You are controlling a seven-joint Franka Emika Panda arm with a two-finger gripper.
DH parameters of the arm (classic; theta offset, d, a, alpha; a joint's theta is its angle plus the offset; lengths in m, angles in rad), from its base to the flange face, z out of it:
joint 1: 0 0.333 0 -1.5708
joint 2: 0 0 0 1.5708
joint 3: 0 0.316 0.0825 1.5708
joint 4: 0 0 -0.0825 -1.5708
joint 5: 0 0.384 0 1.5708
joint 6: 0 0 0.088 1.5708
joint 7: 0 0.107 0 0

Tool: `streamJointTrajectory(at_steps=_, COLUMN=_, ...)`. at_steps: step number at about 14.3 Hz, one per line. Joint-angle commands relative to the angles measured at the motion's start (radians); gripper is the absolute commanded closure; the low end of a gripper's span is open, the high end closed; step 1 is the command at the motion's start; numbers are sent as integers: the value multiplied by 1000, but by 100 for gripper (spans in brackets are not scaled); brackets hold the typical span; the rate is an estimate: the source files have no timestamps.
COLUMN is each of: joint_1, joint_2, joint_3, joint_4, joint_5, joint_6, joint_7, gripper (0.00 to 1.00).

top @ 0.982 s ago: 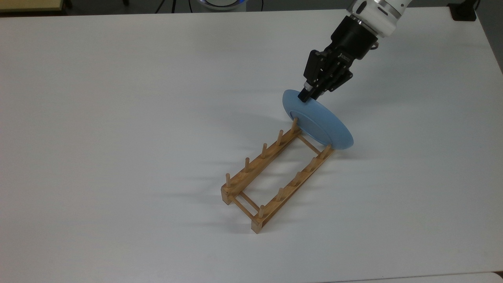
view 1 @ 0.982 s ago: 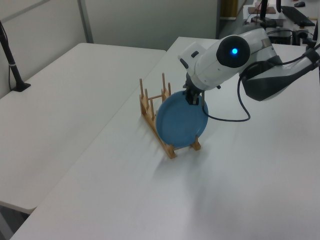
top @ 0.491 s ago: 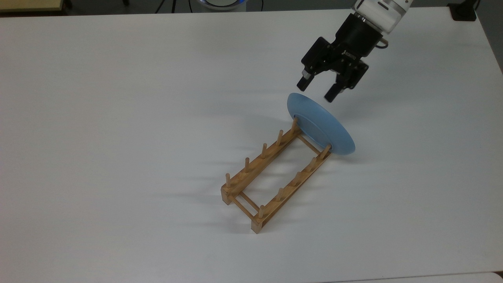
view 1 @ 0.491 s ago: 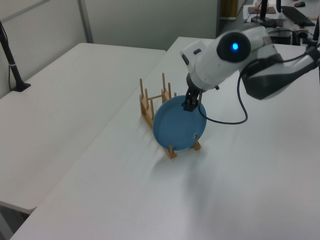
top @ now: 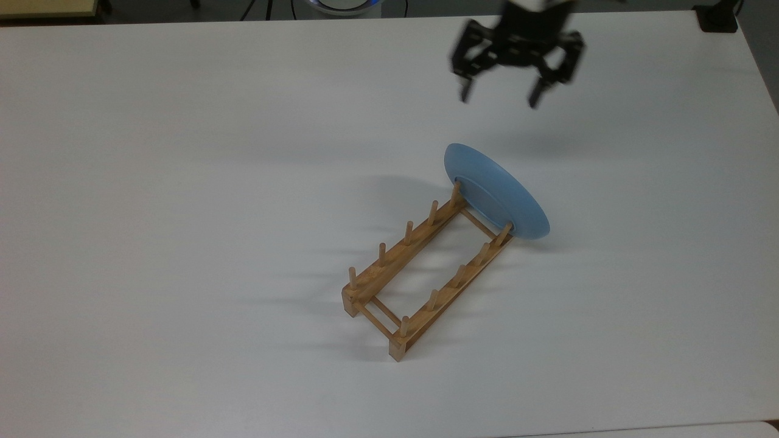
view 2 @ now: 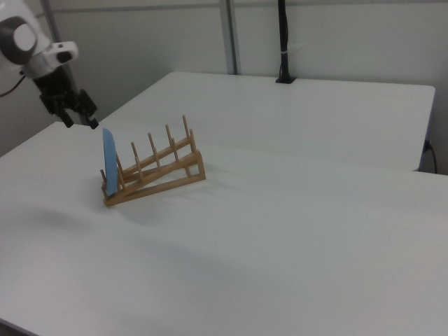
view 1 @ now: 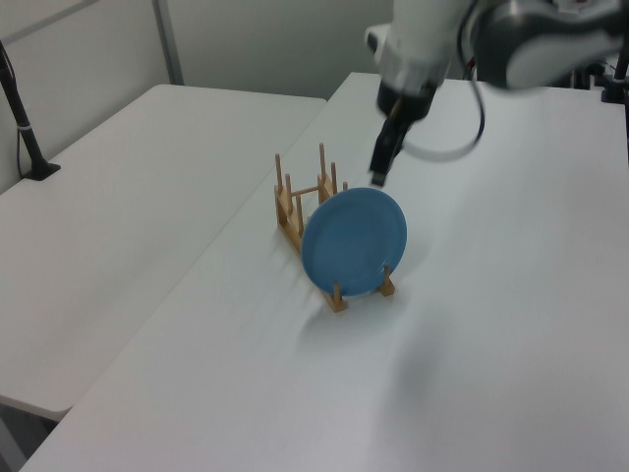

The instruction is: Place plate in plate rack

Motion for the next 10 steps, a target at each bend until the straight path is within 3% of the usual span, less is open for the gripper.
streamJointTrajectory(at_steps=1, joint_1=-190, joint_2=-99, joint_3=17, joint_4=-29, joint_5=177, joint_6=-165, joint_7=-169, gripper=0)
streamJointTrajectory(at_steps=3, joint_1=-303, joint_2=-133, joint_3=28, joint_4=-42, joint_5=182, joint_6=-277, joint_7=-197, gripper=0)
streamJointTrajectory(at_steps=5, joint_1=-396, joint_2=-153, joint_3=28, joint_4=-62, joint_5=197, joint_6=-291, joint_7=-257, gripper=0)
streamJointTrajectory(at_steps=8, joint_1=-465, joint_2=-151, joint_3=28, joint_4=-66, joint_5=197, joint_6=-302, joint_7=-269, gripper=0)
streamJointTrajectory(at_steps=10, joint_1=-470, joint_2=-151, joint_3=28, joint_4=-87, joint_5=190, joint_6=-292, joint_7=-284, gripper=0)
